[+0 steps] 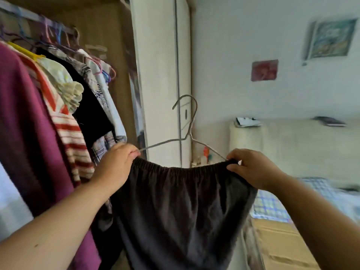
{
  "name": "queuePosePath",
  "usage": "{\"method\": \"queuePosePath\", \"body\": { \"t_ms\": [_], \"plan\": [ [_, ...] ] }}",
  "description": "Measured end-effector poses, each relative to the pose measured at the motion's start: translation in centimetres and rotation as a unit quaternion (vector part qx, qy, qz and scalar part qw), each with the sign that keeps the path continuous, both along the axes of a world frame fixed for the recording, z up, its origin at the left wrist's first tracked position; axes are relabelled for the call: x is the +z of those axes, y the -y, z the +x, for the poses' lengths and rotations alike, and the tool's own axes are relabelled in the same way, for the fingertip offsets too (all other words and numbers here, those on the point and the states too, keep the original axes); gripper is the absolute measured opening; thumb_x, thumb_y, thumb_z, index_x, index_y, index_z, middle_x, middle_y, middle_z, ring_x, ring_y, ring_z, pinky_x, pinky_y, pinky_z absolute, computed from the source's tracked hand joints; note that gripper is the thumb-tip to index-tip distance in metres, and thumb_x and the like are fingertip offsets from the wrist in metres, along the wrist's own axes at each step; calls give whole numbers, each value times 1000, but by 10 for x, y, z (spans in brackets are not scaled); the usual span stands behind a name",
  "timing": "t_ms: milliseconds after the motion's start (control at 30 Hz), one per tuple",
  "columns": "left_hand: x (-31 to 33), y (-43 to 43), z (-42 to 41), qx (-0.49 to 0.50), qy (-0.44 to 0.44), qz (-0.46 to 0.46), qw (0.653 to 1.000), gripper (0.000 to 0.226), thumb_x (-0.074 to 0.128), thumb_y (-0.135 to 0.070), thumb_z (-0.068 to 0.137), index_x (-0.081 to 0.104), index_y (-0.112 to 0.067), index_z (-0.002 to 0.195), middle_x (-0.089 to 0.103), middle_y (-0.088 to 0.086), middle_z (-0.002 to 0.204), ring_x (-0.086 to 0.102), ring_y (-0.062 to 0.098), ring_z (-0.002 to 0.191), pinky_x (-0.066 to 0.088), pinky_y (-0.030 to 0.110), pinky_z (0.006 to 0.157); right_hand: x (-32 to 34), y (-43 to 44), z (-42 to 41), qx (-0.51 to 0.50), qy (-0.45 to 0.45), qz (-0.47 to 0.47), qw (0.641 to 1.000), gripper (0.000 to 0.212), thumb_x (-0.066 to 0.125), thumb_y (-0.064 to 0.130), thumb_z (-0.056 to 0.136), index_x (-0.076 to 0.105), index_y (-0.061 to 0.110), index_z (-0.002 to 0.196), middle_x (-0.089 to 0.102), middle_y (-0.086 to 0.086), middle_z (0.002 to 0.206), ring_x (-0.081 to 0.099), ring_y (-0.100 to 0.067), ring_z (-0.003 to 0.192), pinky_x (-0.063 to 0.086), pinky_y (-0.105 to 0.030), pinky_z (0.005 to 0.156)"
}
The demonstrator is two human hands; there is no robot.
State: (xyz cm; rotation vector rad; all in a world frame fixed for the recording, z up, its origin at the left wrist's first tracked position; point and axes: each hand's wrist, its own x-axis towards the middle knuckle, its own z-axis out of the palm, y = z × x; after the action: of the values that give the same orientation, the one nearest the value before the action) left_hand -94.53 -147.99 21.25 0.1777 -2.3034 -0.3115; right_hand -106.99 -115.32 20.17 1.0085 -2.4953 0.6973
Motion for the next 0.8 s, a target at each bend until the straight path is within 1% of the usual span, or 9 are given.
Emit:
{"method": "queuePosePath", "body": {
  "t_ms": [67, 167, 300, 367, 467, 567, 633, 733, 800],
  "plan": [
    [-18, -20, 4, -33, 12, -2, 999, 16, 55, -16, 93, 70, -12, 94, 53, 0, 89, 54, 24, 87, 32, 28, 73, -26, -22, 32, -67, 32, 0, 997, 15, 64, 28, 84, 64, 29, 99, 60, 8, 88, 53, -13, 82, 33, -23, 69],
    [-37, -50, 10, -100, 39, 4, 994, 13, 59, -10, 90, 71, -8, 93, 59, 11, 91, 57, 32, 88, 38, 32, 76, -58, -57, 82, -139, 83, -9, 987, 15, 65, 25, 83, 64, 26, 98, 63, 3, 94, 56, -18, 88, 36, -26, 74],
    [-54, -94, 18, -187, 63, 2, 980, 14, 57, -14, 91, 70, -8, 94, 54, 7, 90, 56, 30, 91, 39, 33, 76, -80, -106, 152, -213, 144, -20, 966, 17, 65, 30, 83, 54, 42, 86, 57, 9, 89, 53, -15, 86, 37, -28, 73],
    [-61, -121, 24, -223, 66, -8, 973, 15, 56, -17, 92, 69, -11, 95, 52, 2, 89, 55, 28, 92, 34, 29, 74, -83, -133, 185, -249, 172, -10, 953, 17, 66, 32, 82, 52, 42, 84, 56, 11, 88, 53, -13, 85, 36, -27, 73],
    [-68, -166, 32, -289, 85, -18, 953, 15, 56, -16, 91, 70, -9, 94, 58, 11, 91, 56, 31, 92, 36, 31, 76, -79, -175, 233, -274, 236, 2, 933, 19, 69, 27, 80, 54, 39, 76, 55, 13, 84, 56, -13, 84, 42, -28, 73],
    [-79, -222, 42, -373, 111, -24, 921, 12, 59, -12, 90, 70, -7, 92, 60, 13, 87, 56, 30, 87, 32, 30, 73, -74, -226, 289, -294, 319, -7, 901, 19, 68, 21, 82, 58, 36, 78, 57, 10, 79, 54, -4, 66, 42, -19, 58],
    [-89, -263, 48, -424, 128, -20, 897, 11, 60, -13, 90, 70, -10, 92, 60, 4, 85, 53, 20, 84, 31, 28, 70, -74, -260, 326, -310, 370, -24, 875, 14, 66, 16, 84, 60, 28, 82, 60, 5, 74, 54, -6, 60, 43, -19, 53],
    [-107, -337, 65, -490, 152, -25, 858, 11, 59, -17, 91, 69, -14, 88, 53, -11, 77, 48, 11, 81, 27, 20, 66, -80, -317, 388, -359, 398, -37, 843, 11, 66, 15, 84, 62, 25, 85, 62, 6, 66, 54, -6, 55, 45, -22, 52],
    [-117, -388, 79, -536, 174, -27, 826, 11, 58, -18, 92, 68, -16, 89, 51, -13, 78, 47, 8, 82, 25, 16, 63, -86, -352, 428, -393, 401, -50, 826, 11, 66, 15, 84, 63, 25, 84, 62, 8, 61, 53, -2, 50, 44, -20, 49]
  ]
}}
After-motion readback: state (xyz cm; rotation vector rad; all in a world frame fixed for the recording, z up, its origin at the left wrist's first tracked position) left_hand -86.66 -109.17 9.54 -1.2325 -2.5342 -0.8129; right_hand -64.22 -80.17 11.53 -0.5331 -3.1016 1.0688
